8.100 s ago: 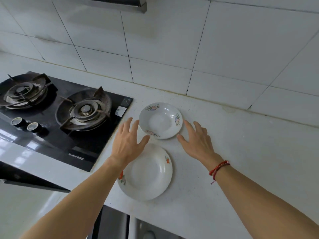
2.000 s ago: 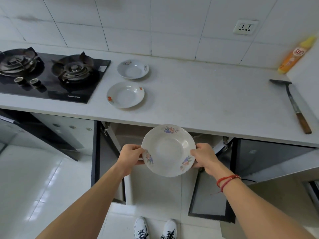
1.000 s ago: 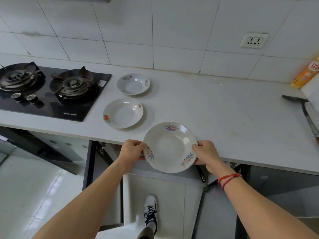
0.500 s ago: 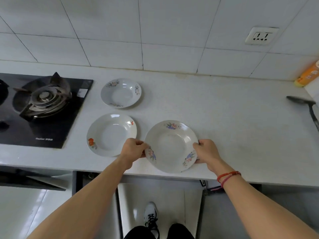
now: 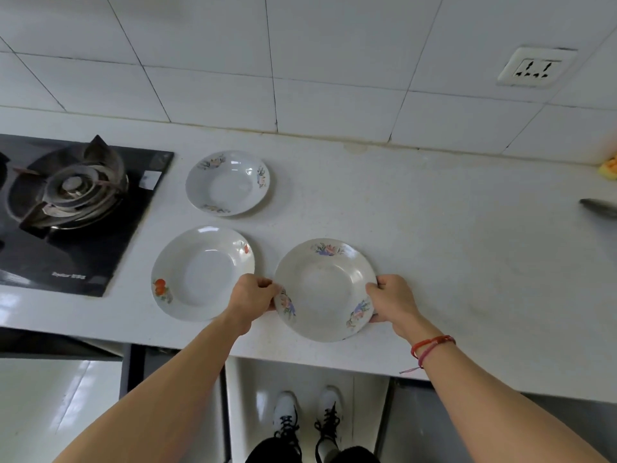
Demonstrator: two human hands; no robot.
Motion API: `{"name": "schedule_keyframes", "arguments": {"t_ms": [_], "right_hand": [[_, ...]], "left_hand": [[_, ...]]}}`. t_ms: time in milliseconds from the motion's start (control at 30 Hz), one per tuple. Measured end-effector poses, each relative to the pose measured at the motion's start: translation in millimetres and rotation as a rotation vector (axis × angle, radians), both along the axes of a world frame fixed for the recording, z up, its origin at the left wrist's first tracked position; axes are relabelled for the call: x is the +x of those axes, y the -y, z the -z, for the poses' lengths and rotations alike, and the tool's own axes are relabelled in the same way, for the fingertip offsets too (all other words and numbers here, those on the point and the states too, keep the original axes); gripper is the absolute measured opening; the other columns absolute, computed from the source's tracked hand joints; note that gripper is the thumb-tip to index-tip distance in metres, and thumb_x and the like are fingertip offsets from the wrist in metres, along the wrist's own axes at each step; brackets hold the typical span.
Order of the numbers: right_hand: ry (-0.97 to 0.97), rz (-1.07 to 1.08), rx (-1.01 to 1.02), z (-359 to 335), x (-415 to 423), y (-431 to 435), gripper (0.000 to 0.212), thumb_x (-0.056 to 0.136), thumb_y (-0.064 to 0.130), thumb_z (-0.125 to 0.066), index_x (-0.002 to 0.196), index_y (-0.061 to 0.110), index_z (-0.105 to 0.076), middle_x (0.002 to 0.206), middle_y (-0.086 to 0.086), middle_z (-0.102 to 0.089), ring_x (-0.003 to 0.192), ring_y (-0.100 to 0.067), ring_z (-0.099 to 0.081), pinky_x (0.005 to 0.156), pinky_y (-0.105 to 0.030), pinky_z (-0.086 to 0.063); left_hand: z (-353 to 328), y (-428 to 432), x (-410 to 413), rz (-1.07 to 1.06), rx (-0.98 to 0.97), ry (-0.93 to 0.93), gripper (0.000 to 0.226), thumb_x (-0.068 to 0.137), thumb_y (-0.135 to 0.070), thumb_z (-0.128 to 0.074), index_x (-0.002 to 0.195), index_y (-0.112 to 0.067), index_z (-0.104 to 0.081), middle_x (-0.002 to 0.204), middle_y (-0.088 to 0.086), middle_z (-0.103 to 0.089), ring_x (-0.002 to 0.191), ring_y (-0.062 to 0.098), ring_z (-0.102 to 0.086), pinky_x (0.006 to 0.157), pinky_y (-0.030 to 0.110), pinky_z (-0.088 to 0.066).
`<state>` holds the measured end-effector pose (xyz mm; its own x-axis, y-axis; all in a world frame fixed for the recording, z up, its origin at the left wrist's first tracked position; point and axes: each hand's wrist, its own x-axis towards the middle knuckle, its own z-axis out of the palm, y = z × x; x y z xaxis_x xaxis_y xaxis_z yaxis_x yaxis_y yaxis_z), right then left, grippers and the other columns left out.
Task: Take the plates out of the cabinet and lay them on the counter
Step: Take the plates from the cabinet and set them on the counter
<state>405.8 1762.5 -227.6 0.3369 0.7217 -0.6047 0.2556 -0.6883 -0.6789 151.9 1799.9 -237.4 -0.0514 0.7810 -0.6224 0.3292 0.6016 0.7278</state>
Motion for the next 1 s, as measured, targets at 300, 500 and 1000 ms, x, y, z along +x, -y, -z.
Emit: {"name": "schedule_keyframes", "arguments": {"t_ms": [300,500,1000], "right_hand": [[-0.008,-0.014,-0.017,8,4,-6,0.017,0.093,0.006,-0.051,0.087,0.002,-0.067,0.085,-0.015,-0.074,0.078,-0.030,-0.074,0.062,-0.051,-0.063],[-0.003,-0.025,-0.022,6,4,-6,0.017,0.091,0.007,-0.050,0.086,0.000,-0.064,0.085,-0.016,-0.073,0.079,-0.031,-0.073,0.063,-0.051,-0.063],[0.183,-0.105,0.052,-9,12,-4,0.021,0.090,0.003,-0.058,0.109,0.010,-0.064,0.084,-0.006,-0.069,0.069,-0.025,-0.073,0.065,-0.042,-0.064]], "left_hand": [[-1,-3,5,-0.012,0.011,-0.037,0.014,0.089,-0.005,-0.062,0.086,0.000,-0.074,0.084,0.012,-0.075,0.079,0.025,-0.074,0.071,0.032,-0.061],[-3,-2,6,0.005,0.018,-0.087,0.014,0.090,-0.009,-0.063,0.089,-0.003,-0.075,0.087,0.011,-0.076,0.079,0.023,-0.074,0.075,0.037,-0.062],[-27,-6,11,0.002,0.121,-0.225,0.025,0.084,0.005,-0.063,0.072,-0.015,-0.070,0.081,0.010,-0.074,0.069,0.021,-0.073,0.057,0.024,-0.058]]}}
